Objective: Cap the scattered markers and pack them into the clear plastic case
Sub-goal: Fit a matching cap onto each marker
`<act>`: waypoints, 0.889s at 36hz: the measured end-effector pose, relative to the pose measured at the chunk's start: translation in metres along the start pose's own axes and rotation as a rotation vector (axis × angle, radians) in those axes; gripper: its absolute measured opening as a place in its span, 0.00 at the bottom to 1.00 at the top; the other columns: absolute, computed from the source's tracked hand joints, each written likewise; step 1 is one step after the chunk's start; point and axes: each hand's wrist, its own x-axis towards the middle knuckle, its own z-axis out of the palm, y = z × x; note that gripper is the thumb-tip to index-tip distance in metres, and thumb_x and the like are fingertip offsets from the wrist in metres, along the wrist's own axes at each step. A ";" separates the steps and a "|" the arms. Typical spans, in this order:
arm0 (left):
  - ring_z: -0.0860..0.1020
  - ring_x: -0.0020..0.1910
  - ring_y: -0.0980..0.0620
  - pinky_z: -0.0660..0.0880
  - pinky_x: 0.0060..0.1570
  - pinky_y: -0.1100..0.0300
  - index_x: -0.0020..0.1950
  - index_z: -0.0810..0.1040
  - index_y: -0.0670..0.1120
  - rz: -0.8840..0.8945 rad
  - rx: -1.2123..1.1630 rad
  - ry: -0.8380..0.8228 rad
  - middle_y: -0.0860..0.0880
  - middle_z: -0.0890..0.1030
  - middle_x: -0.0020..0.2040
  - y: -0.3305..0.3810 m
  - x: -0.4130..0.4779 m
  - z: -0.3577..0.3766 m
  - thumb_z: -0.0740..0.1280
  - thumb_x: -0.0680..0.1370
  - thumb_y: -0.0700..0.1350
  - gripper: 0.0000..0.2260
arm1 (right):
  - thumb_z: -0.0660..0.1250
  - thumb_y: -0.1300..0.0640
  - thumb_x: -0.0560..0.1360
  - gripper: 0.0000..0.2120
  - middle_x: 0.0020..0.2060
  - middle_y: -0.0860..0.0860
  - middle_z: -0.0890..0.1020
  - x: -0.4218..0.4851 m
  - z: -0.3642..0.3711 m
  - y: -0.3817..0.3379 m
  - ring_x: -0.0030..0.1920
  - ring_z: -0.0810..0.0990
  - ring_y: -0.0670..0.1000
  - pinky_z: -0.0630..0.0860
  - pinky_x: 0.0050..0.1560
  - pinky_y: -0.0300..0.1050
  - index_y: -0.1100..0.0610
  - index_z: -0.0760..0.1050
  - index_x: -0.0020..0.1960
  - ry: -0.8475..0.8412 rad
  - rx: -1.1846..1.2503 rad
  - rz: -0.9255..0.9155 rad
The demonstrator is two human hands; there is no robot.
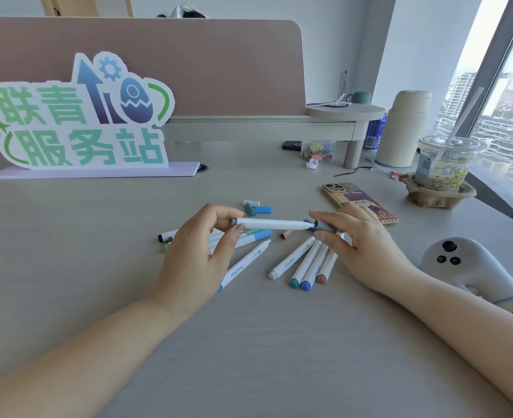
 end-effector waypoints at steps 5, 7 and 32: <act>0.75 0.51 0.63 0.67 0.44 0.74 0.50 0.74 0.58 -0.026 -0.034 -0.010 0.56 0.82 0.46 0.001 0.001 0.000 0.65 0.78 0.45 0.07 | 0.66 0.49 0.73 0.16 0.42 0.44 0.76 0.000 -0.002 0.000 0.45 0.71 0.46 0.65 0.51 0.35 0.52 0.78 0.59 0.036 0.036 -0.001; 0.76 0.51 0.62 0.67 0.47 0.74 0.51 0.75 0.56 -0.044 -0.057 -0.021 0.56 0.82 0.46 0.002 0.001 0.000 0.65 0.78 0.45 0.06 | 0.70 0.55 0.72 0.11 0.41 0.38 0.74 0.000 -0.003 -0.001 0.43 0.71 0.44 0.65 0.48 0.30 0.54 0.79 0.54 0.074 0.071 -0.017; 0.82 0.50 0.58 0.73 0.54 0.62 0.49 0.79 0.51 -0.234 -0.364 -0.105 0.56 0.85 0.45 0.006 0.004 -0.001 0.68 0.76 0.41 0.05 | 0.68 0.50 0.71 0.06 0.45 0.44 0.83 -0.001 -0.016 -0.012 0.50 0.80 0.48 0.75 0.57 0.46 0.46 0.80 0.47 -0.103 0.514 0.155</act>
